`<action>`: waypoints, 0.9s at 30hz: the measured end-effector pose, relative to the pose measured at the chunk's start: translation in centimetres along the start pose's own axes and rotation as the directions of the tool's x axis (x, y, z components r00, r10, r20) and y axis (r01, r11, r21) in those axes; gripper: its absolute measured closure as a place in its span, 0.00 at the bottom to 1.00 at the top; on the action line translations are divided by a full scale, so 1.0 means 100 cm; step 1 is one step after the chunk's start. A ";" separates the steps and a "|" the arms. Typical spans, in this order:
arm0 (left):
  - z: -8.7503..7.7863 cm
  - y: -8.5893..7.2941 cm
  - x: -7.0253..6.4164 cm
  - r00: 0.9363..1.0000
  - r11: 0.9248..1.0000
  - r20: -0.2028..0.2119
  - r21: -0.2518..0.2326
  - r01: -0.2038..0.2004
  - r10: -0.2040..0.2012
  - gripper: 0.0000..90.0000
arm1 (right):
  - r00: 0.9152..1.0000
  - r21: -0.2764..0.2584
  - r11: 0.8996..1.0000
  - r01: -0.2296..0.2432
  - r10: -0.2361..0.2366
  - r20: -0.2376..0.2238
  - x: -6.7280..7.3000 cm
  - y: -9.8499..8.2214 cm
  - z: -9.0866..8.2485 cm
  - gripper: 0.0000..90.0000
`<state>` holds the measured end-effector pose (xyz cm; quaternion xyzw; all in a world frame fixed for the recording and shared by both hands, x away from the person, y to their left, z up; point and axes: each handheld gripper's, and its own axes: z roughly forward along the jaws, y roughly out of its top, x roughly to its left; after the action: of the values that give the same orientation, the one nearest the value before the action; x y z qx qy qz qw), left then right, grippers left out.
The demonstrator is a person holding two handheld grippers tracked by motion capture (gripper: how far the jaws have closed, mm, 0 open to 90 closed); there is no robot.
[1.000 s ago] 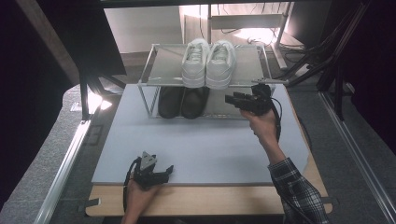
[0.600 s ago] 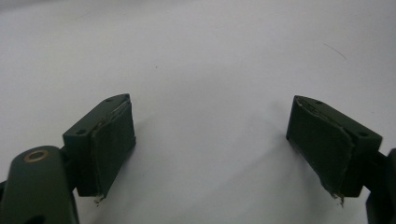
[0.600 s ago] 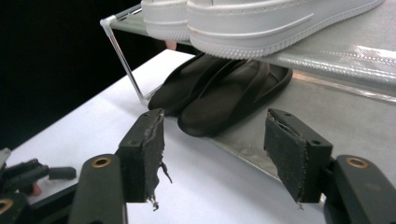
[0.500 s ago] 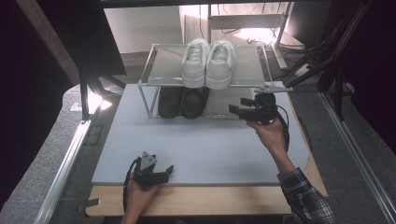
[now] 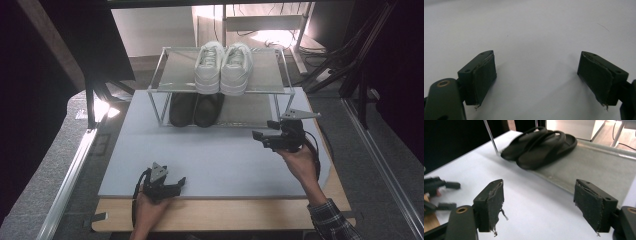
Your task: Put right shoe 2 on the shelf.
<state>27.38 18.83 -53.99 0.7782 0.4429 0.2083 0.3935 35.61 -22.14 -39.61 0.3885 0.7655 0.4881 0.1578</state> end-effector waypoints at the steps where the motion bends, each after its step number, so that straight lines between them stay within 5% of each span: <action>1: 0.000 0.000 0.000 1.000 1.000 -0.001 0.000 0.000 0.000 0.17 | 1.000 0.004 1.000 0.003 -0.003 0.006 0.000 -0.005 0.000 0.27; 13: 0.000 0.000 0.000 1.000 1.000 -0.002 0.003 0.001 -0.001 0.17 | 0.998 0.079 0.997 0.004 -0.009 0.059 -0.012 -0.068 0.000 0.19; 21: 0.000 0.000 0.000 1.000 1.000 -0.004 0.003 0.002 -0.002 0.17 | 0.993 0.168 0.984 0.053 -0.070 0.097 -0.008 -0.109 0.007 0.17; 27: 0.000 0.000 0.000 1.000 1.000 -0.003 0.002 0.002 -0.002 0.17 | 0.992 0.172 0.984 0.054 -0.073 0.107 -0.007 -0.139 0.011 0.17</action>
<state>27.33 18.81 -53.98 0.7779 0.4447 0.2087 0.3920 30.59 -25.02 -52.35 0.4029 0.8058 0.3934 0.1831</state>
